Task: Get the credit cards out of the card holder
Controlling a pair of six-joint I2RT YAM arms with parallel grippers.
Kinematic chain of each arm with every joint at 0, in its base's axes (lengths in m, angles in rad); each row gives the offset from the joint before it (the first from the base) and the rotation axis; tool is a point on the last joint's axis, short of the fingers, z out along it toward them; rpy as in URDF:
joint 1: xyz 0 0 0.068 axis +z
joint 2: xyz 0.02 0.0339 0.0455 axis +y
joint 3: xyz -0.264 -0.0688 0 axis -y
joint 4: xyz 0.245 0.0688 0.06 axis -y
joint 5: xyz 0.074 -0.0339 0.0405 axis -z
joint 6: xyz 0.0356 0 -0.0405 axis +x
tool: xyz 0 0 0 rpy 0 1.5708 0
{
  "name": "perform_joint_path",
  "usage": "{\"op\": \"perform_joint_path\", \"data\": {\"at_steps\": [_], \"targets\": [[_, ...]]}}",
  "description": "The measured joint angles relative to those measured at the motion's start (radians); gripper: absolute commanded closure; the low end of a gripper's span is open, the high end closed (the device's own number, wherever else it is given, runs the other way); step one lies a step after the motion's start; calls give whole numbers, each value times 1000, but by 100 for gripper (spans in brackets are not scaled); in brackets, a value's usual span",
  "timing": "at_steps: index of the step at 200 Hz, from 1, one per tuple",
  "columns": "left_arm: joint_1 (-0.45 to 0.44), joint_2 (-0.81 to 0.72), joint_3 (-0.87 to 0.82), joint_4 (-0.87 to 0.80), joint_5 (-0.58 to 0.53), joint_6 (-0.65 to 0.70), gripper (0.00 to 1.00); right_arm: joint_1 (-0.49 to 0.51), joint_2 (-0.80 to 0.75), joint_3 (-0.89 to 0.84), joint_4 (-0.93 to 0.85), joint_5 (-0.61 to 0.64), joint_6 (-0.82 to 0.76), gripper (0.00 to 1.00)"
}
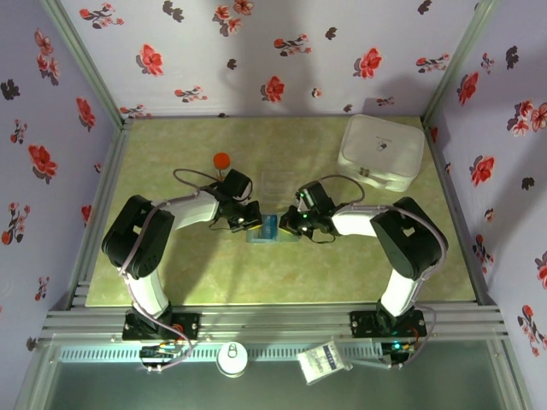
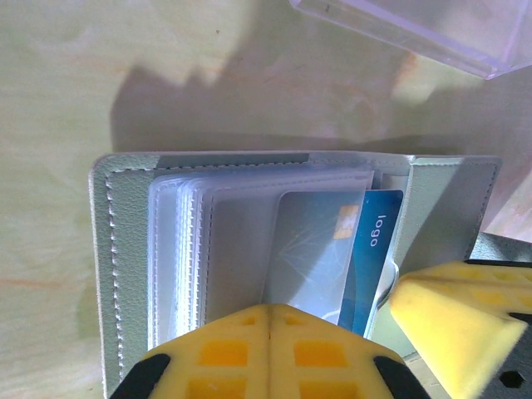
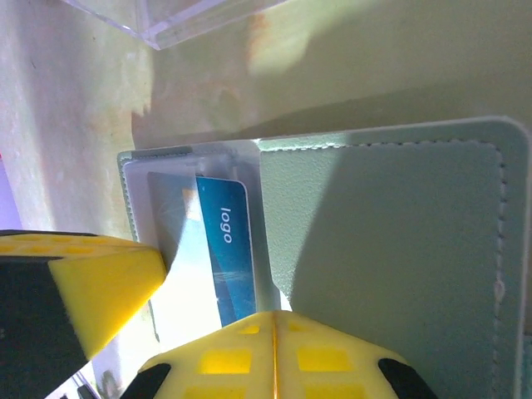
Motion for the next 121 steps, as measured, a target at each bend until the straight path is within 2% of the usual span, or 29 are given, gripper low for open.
{"op": "perform_joint_path", "data": {"at_steps": [36, 121], "targets": [[0, 0, 0, 0, 0, 3, 100, -5, -5, -9, 36, -24, 11, 78], [0, 0, 0, -1, -3, 3, 100, -5, 50, -8, 109, -70, 30, 75]]}}
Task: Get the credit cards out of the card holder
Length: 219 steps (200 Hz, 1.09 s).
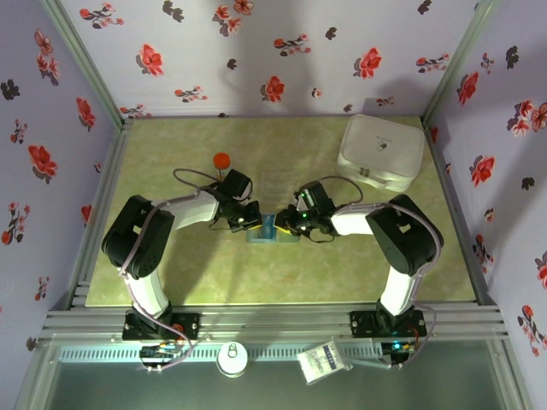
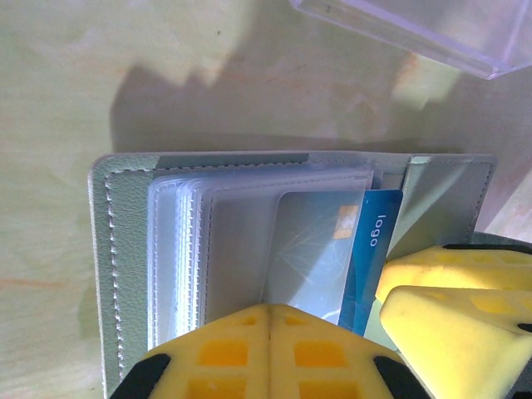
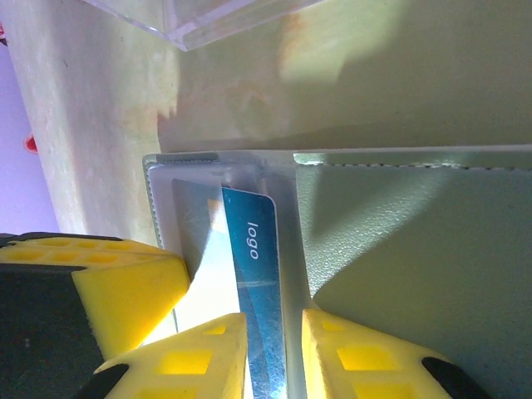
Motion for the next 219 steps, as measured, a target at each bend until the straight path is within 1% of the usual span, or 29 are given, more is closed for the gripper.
{"op": "perform_joint_path", "data": {"at_steps": [58, 125, 181, 219], "targets": [[0, 0, 0, 0, 0, 0, 100, 0, 26, 0, 51, -32, 26, 80], [0, 0, 0, 0, 0, 0, 100, 0, 39, 0, 93, -55, 50, 83], [0, 0, 0, 0, 0, 0, 100, -2, 39, 0, 93, -58, 47, 88], [0, 0, 0, 1, 0, 0, 100, -8, 16, 0, 72, -54, 29, 89]]}}
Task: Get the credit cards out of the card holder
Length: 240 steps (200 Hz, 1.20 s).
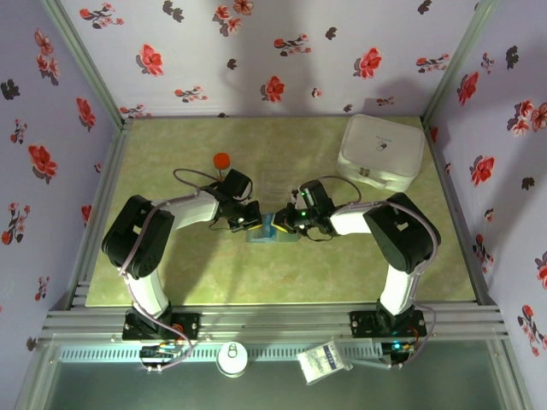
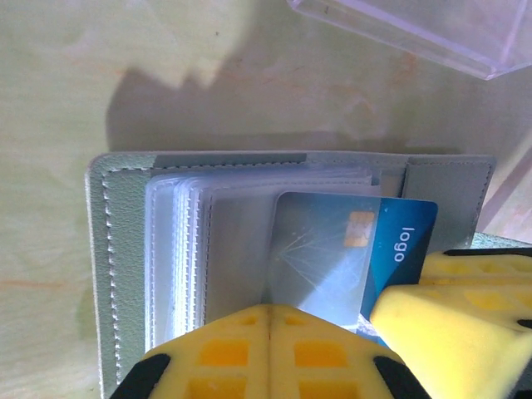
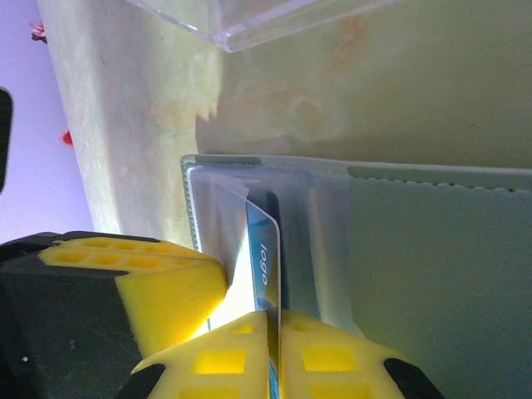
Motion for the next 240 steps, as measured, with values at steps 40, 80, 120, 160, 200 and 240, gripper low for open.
{"op": "perform_joint_path", "data": {"at_steps": [40, 80, 120, 160, 200, 240], "targets": [[0, 0, 0, -4, -1, 0, 100, -13, -41, 0, -64, 11, -34, 89], [1, 0, 0, -4, -1, 0, 100, -26, -97, 3, -170, 36, -90, 90], [2, 0, 0, -4, 0, 0, 100, -26, -130, 29, -270, 61, -143, 92], [3, -2, 0, -4, 0, 0, 100, -26, -151, 45, -362, 89, -197, 91], [7, -24, 0, -5, 0, 0, 96, -26, -176, 118, -509, 134, -338, 92], [24, -105, -3, -4, 0, 0, 93, -26, -192, 229, -673, 216, -588, 94]]}}
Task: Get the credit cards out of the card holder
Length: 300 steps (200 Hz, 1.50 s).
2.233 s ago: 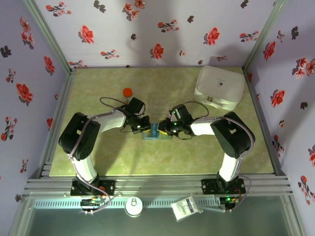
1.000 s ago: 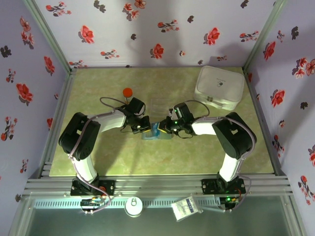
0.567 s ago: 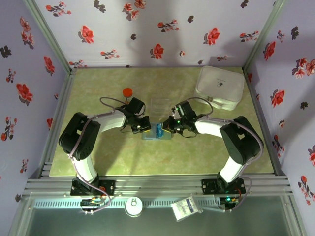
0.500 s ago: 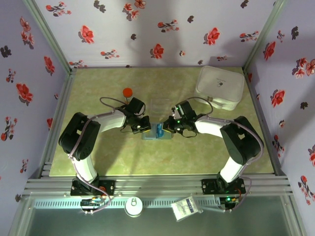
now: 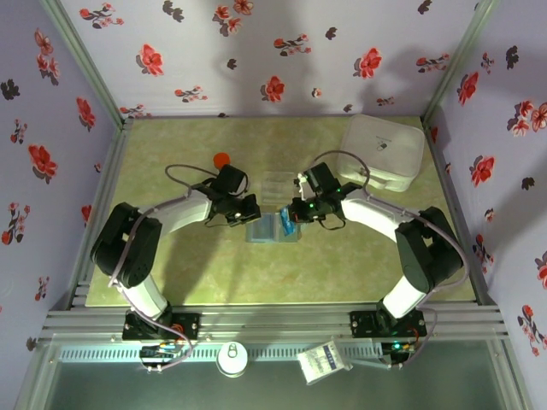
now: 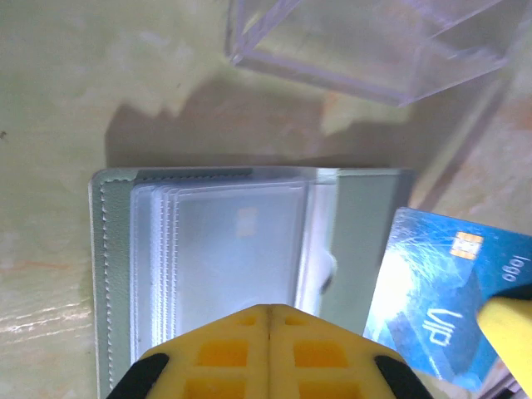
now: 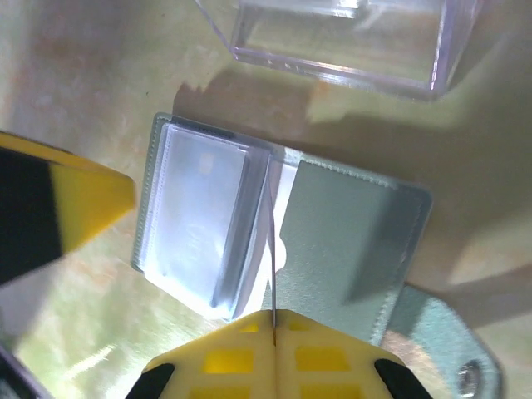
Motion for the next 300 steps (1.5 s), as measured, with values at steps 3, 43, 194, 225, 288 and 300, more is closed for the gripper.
{"op": "perform_joint_path", "data": {"at_steps": [3, 43, 194, 225, 288, 300], "targets": [[2, -7, -2, 2, 0, 0, 93, 0, 0, 10, -14, 8, -18, 94], [35, -90, -62, 6, -1, 0, 92, 0, 50, 192, -203, 108, -293, 96], [116, -262, -211, -48, -16, 7, 91, 0, 521, 969, -750, 174, -1118, 100], [127, -276, -227, -53, -16, 8, 91, 0, 620, 1130, -829, 159, -1174, 100], [169, -284, -238, -60, -16, 28, 91, 0, 734, 1315, -909, 147, -1234, 100], [175, -284, -238, -63, -16, 33, 91, 0, 745, 1320, -920, 139, -1243, 100]]}}
